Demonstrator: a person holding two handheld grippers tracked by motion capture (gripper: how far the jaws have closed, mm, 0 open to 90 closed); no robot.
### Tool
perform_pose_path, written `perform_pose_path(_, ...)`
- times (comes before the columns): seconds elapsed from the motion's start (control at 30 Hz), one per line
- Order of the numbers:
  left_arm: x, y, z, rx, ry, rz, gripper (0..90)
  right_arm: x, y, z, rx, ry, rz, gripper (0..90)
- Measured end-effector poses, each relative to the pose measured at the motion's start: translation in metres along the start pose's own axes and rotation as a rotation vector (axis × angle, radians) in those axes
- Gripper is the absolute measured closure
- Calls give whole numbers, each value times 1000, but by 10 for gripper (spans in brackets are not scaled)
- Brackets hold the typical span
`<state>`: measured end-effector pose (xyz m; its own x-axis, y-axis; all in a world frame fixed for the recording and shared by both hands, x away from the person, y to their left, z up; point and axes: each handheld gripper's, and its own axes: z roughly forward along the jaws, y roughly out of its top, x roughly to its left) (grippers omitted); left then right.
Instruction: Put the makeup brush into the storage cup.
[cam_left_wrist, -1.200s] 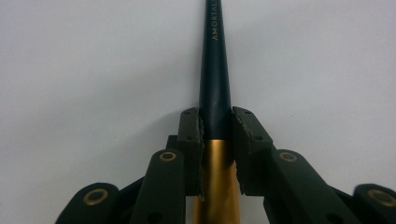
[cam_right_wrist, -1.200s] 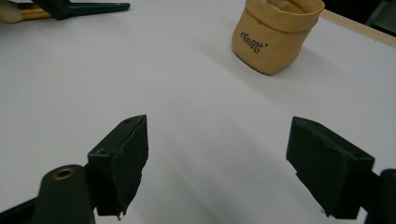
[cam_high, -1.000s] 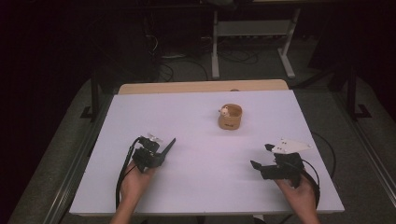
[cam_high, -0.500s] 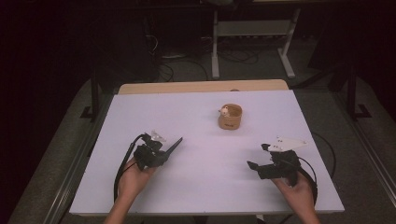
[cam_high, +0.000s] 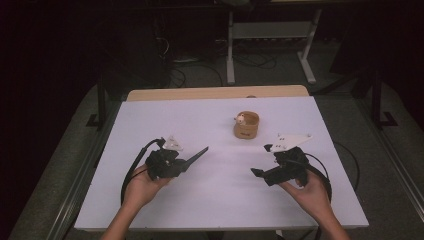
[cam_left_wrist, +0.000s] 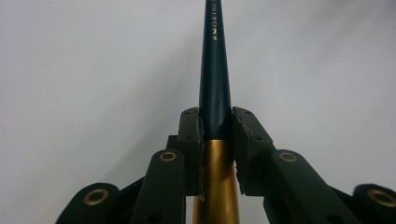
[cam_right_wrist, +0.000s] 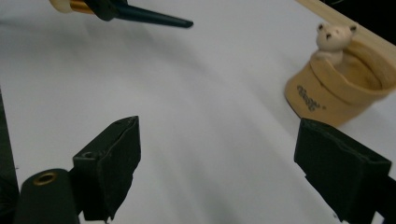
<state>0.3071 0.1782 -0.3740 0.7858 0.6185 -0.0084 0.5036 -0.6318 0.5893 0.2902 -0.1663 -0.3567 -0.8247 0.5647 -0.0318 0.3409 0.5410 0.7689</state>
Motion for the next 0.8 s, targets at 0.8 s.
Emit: perform_pose_path(0.8, -31, 32, 0, -22, -235, 257, 742, 9, 52, 40, 108, 226, -215, 228)
